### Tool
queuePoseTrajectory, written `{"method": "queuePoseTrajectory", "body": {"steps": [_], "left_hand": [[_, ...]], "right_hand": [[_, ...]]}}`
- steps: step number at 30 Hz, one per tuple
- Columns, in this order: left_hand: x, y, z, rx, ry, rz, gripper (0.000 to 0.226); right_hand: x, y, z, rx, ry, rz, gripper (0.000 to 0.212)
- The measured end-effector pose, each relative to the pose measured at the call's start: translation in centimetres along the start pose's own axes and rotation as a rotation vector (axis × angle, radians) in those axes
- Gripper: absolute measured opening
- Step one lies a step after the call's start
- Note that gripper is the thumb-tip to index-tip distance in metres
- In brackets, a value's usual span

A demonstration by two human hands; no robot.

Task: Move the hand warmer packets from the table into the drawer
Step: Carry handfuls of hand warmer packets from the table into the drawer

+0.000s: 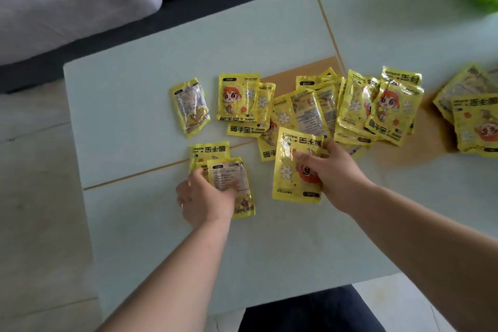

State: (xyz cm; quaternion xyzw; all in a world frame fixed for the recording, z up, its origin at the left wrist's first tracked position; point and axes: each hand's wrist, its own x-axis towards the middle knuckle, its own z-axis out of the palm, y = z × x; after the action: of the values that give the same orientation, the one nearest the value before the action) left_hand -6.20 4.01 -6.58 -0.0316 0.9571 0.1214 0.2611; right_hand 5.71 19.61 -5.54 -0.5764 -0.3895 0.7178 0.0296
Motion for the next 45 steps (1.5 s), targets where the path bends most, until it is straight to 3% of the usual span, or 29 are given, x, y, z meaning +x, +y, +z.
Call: {"method": "queuePoseTrajectory", "body": {"steps": [4, 7, 13, 16, 20, 28, 32, 37, 41, 45], "left_hand": [[0.4, -1.0, 1.3, -0.048, 0.055, 0.04, 0.089], [0.7, -1.4, 1.3, -0.184, 0.073, 0.049, 0.08], [1.2, -2.0, 0.3, -0.267, -0.038, 0.006, 0.029], [1.2, -2.5, -0.5, -0.379, -0.108, 0.001, 0.017], [2.1, -2.9, -2.0, -0.447, -0.109, 0.007, 0.023], [5.0, -2.2, -3.0, -0.404, -0.087, 0.155, 0.007], [5.5, -1.5, -1.4, -0.339, -0.081, 0.091, 0.026], [5.9, -1.4, -1.7, -0.356, -0.115, 0.036, 0.019], [6.3, -1.9, -2.2, -0.379, -0.105, 0.077, 0.013], [6.6, -2.5, -2.9, -0.446, -0.073, 0.097, 0.007]], "right_hand": [[0.2, 2.6, 0.8, -0.032, 0.005, 0.052, 0.029], [0.1, 3.5, 0.8, -0.097, 0.009, 0.08, 0.025], [-0.7, 3.0, 1.3, -0.161, -0.035, 0.065, 0.017], [-0.9, 2.5, 1.7, -0.154, -0.035, 0.046, 0.014], [-0.8, 2.2, 1.9, -0.156, -0.039, 0.037, 0.016], [-0.6, 1.8, 3.4, -0.145, -0.051, 0.034, 0.023], [-0.2, 1.4, 3.9, -0.166, -0.043, 0.002, 0.025], [0.8, -0.2, 5.5, -0.241, 0.018, -0.071, 0.033], [2.6, -4.0, 9.0, -0.436, 0.138, -0.23, 0.025], [6.4, -6.5, 12.5, -0.694, 0.248, -0.392, 0.033]]}}
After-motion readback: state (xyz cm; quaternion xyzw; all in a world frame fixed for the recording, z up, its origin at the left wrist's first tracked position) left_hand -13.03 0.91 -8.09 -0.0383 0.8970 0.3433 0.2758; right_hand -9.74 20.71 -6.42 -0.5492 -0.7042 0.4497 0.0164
